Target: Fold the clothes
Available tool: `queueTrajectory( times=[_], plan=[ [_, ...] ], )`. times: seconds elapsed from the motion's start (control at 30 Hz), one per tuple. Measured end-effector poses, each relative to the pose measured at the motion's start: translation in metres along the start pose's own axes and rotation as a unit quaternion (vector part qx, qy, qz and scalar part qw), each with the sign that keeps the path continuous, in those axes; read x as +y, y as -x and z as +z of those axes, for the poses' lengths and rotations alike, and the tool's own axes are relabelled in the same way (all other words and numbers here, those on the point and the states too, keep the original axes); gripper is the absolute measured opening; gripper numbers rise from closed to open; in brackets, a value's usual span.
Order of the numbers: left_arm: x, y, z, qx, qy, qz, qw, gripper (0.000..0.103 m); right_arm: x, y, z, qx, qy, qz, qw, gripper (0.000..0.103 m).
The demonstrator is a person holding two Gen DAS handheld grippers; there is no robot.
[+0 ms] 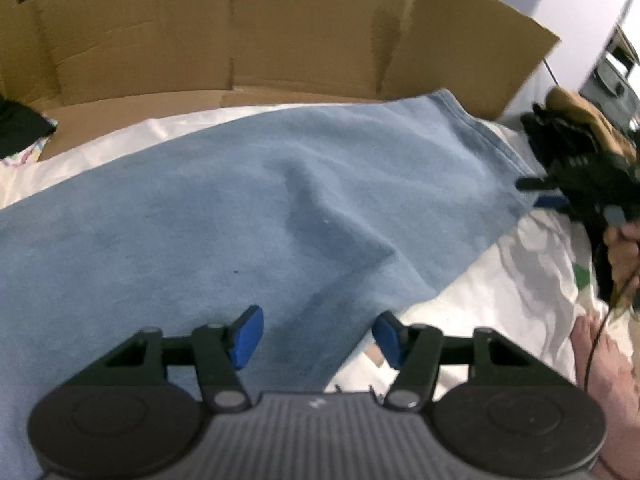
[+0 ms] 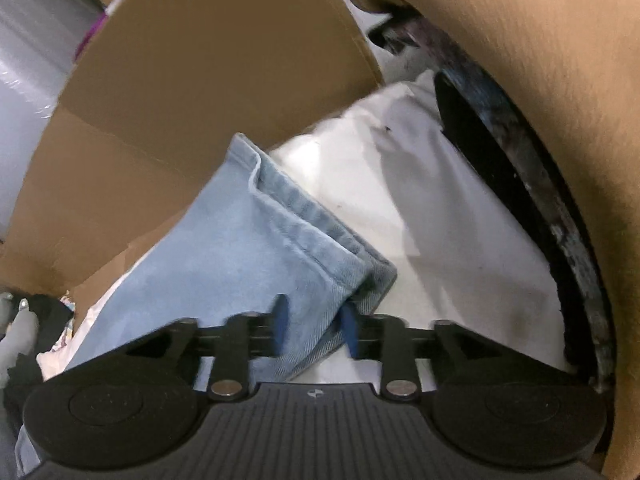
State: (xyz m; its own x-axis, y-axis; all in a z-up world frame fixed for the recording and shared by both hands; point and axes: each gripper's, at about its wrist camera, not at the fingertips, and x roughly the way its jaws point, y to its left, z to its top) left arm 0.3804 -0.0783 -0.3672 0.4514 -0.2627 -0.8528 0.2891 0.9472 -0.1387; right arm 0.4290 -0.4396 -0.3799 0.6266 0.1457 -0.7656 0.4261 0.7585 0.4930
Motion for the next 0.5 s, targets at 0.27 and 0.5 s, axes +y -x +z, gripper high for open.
queueTrajectory(
  times=[0.27,0.5],
  plan=[
    [-0.009,0.0,0.001,-0.003,-0.034,-0.009,0.9994,0.045,-0.006,0.001,0.006,-0.025,-0.005,-0.019,0.999,0.014],
    [-0.002,0.007,0.013,-0.016,-0.02,-0.01,0.9996,0.043,0.002,0.005,0.002,-0.007,-0.004,-0.015,1.0,0.029]
  ],
)
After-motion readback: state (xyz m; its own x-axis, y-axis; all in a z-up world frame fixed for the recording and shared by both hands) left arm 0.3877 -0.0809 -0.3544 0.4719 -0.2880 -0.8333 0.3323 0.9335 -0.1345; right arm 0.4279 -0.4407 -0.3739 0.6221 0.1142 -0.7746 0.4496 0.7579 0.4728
